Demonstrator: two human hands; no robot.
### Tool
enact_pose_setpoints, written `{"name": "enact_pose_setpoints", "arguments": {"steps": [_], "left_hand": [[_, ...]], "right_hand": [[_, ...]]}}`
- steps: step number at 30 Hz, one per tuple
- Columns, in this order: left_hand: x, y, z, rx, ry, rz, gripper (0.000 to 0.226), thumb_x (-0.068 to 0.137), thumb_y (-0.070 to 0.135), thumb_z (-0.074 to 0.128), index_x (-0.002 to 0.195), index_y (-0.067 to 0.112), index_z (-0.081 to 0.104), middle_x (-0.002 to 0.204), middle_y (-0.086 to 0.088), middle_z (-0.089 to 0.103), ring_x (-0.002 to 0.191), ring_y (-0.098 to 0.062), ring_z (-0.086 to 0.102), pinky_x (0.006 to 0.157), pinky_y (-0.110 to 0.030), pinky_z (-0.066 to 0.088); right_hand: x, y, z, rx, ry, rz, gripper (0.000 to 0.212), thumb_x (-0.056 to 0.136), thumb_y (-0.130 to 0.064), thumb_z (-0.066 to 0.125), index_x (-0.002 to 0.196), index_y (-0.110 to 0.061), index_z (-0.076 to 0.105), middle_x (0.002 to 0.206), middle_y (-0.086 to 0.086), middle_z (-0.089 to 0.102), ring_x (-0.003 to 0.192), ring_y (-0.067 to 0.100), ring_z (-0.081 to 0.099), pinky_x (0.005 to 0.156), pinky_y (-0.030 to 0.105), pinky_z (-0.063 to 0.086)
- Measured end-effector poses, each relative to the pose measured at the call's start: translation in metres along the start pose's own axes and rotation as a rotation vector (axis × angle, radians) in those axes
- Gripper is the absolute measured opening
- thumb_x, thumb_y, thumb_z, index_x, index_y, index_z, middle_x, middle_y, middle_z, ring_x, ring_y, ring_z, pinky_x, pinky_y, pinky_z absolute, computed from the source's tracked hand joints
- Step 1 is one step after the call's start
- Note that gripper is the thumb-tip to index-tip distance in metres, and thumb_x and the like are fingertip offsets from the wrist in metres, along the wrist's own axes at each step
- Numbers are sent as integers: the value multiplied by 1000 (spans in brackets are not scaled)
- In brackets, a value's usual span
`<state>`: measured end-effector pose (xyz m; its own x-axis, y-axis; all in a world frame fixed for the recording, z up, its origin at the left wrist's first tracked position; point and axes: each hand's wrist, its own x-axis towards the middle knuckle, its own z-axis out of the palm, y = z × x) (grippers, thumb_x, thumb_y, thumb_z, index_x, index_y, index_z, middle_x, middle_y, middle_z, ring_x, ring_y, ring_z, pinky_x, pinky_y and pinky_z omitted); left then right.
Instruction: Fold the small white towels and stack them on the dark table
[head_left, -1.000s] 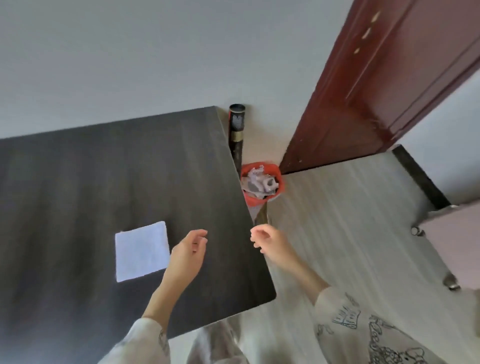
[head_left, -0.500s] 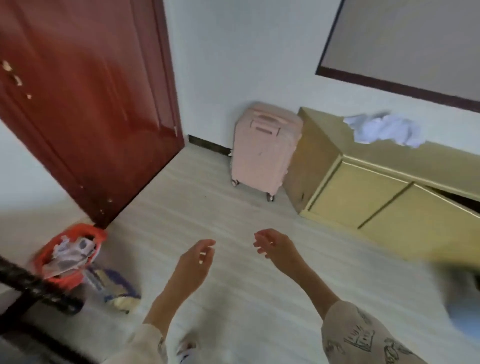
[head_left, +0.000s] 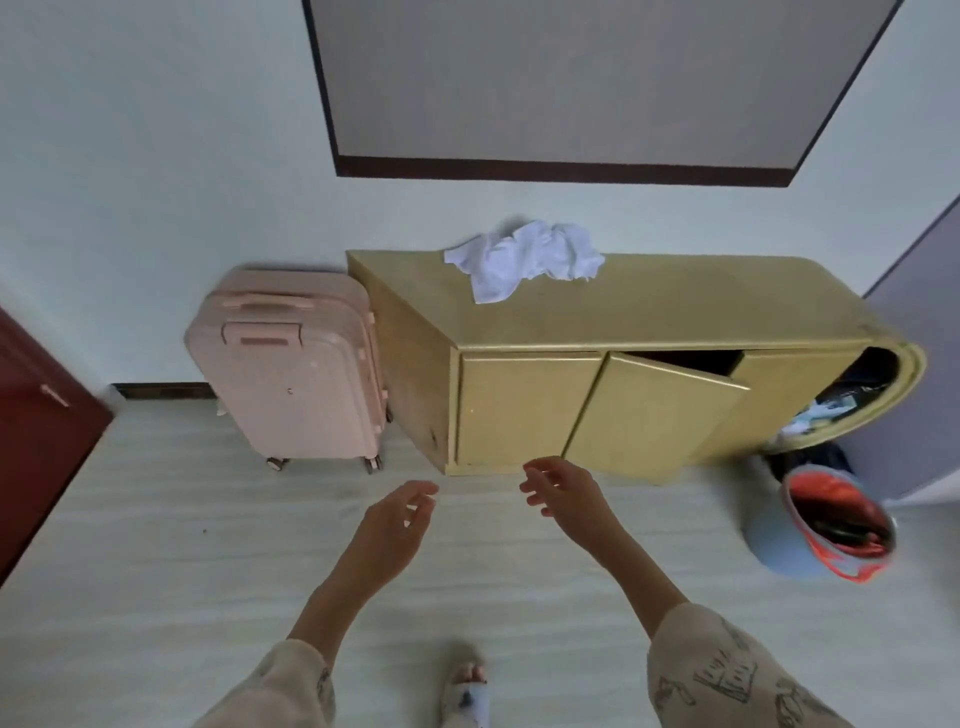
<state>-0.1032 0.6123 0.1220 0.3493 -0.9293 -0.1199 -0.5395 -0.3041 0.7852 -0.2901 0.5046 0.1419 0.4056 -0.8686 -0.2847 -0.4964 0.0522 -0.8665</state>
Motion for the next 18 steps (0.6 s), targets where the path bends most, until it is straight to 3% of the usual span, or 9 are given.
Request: {"name": "enact_pose_setpoints", "arguments": {"steps": [4,9,15,18], "left_hand": [[93,45,20,39,-64,35,22,95,15,46,113,13,59,104,0,64,84,-8,57,65,0,39],[199,87,50,51,-140,39,23,95,19,47,114,16,60,105,7,61,92,-10,59,78,-15,41],[319,110,105,73,-101,-45,22,94,14,50,113,10,61,103,1,63,85,-10,58,77,-16,42],[367,120,132,64,-51,-146,23,93,12,50,113,8,61,105,-3,65,83,-10,56,74,-13,39]], "right_hand": [[73,-10,-58,22,25,17,10,95,-18,50,98,-19,59,84,-3,66,76,13,63,69,19,47],[159,-7,-129,57,91,42,10,95,-16,50,98,-19,59,85,0,67,77,15,64,75,26,49],[292,8,-198,16,43,44,10,94,-16,50,95,-18,60,80,-3,65,77,16,61,73,29,47],[353,15,-225,-50,-22,28,13,93,-15,50,99,-16,62,87,1,65,84,18,60,75,29,45]]}}
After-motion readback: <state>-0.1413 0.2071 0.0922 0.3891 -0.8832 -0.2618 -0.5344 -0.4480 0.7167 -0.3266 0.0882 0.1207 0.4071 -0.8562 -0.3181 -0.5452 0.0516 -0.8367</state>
